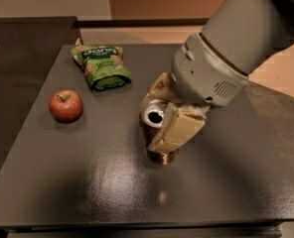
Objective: Pick orange can
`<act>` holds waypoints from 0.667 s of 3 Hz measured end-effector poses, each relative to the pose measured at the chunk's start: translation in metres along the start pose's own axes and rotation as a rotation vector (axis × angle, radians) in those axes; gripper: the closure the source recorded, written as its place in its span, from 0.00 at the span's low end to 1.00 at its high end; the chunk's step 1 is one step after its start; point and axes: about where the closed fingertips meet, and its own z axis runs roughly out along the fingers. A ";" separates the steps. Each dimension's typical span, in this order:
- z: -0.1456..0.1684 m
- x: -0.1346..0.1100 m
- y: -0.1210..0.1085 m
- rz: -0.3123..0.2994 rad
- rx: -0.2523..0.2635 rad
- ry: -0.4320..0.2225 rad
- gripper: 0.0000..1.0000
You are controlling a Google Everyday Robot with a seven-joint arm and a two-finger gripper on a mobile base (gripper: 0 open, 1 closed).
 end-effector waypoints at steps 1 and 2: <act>-0.016 -0.010 -0.017 0.023 0.044 0.021 1.00; -0.031 -0.015 -0.032 0.044 0.083 0.026 1.00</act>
Offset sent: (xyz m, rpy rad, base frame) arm 0.0485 -0.0044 0.0483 -0.0177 -0.0519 -0.1290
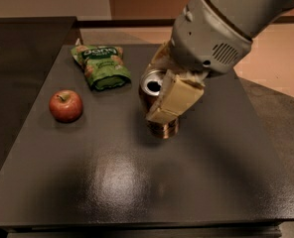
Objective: Pick orange can
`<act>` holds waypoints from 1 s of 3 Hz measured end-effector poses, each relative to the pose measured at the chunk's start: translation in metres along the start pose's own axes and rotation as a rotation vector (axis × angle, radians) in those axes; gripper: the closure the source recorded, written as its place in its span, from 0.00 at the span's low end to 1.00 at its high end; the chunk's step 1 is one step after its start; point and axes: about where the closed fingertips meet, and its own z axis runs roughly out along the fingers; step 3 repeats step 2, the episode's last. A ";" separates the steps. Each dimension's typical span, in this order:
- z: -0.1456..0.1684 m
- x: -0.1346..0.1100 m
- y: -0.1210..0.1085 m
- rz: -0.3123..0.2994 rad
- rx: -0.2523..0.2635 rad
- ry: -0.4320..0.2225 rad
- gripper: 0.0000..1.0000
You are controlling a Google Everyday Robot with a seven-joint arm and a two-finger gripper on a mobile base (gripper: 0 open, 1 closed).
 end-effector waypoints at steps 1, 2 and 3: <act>-0.014 -0.002 -0.012 0.030 0.037 -0.009 1.00; -0.014 -0.002 -0.012 0.030 0.037 -0.009 1.00; -0.014 -0.002 -0.012 0.030 0.037 -0.009 1.00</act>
Offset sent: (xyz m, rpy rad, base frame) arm 0.0095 -0.0043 0.0107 0.0106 -0.0100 -0.0365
